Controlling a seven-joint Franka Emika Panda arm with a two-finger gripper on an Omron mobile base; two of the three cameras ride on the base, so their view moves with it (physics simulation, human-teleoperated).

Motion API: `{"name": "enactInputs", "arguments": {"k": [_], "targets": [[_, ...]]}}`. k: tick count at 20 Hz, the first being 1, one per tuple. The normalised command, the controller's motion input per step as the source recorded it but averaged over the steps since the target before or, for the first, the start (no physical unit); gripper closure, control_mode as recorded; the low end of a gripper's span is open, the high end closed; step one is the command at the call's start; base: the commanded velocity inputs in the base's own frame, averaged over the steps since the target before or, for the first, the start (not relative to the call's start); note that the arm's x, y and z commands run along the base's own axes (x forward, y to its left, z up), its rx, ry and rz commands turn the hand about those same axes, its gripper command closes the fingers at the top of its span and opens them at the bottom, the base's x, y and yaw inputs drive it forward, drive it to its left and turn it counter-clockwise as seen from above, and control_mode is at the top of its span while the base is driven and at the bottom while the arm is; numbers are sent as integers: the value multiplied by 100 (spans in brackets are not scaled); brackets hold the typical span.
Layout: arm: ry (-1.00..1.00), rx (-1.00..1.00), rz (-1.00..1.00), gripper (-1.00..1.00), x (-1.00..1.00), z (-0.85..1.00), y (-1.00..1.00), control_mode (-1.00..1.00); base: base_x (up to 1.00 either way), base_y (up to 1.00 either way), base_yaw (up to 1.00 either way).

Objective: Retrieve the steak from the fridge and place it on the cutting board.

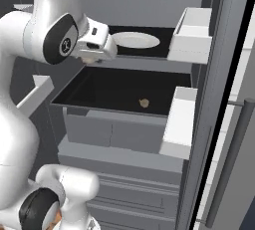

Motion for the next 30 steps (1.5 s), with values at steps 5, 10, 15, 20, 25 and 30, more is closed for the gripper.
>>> {"name": "enactInputs", "arguments": {"k": [5,10,15,20,25,30], "targets": [[4,-4,0,100,-100,-48,0,-100,0,0,0],[5,-3,0,100,-53,-49,0,-100,0,0,0],[3,-1,0,100,-7,-48,0,-100,0,0,0],[4,0,0,100,5,-17,0,-100,0,0,0],[1,-1,0,100,2,-25,0,-100,0,0,0],[-1,-1,0,100,0,-35,0,-100,0,0,0]]}}
